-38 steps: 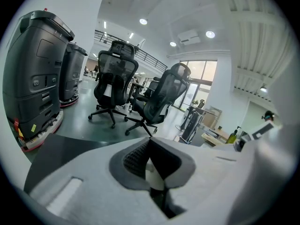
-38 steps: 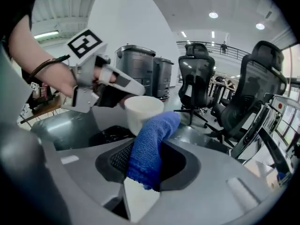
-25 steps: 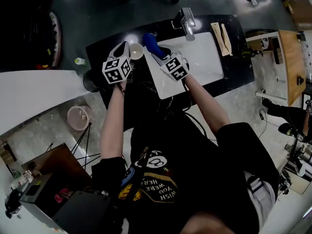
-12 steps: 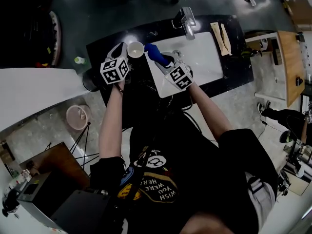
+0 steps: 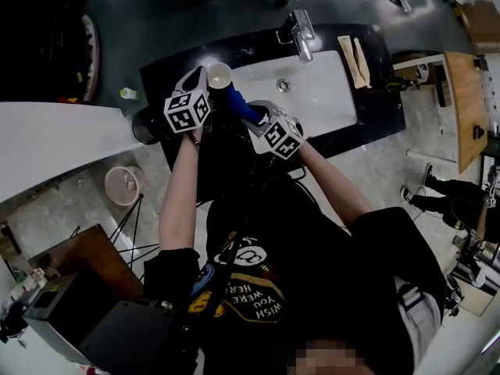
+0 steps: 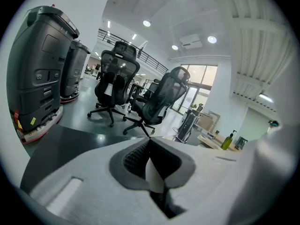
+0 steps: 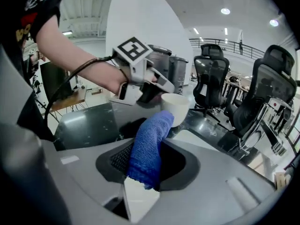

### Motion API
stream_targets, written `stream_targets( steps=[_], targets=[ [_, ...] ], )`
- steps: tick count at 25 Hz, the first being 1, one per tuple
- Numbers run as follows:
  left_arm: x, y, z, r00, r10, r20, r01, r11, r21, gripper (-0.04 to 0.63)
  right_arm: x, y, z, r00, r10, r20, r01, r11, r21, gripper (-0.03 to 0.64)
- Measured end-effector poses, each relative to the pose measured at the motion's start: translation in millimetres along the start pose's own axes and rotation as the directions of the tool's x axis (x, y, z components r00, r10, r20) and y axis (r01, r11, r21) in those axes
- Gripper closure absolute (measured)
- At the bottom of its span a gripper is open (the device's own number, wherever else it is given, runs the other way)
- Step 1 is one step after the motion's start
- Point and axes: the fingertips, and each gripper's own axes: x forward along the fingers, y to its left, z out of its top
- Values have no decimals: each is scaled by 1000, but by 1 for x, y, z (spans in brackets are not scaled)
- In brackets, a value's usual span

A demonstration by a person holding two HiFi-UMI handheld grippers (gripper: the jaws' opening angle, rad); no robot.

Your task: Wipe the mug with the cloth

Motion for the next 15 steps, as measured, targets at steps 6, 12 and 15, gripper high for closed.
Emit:
stream_targets(
  steps=[6,12,15],
  targets=[
    [-30,4,0,999,40,28,-40,999,11,592,8,28,30,997,47,67,-48,999,6,482],
    [-112,31,12,979,156,128,-158,987,9,592,53,42,76,993,79,83,-85,994,75,477],
    [-160,53,5,956,242,164,-232,970,-76,592,68,32,106,986,52,157,-90,965,247,398]
  ],
)
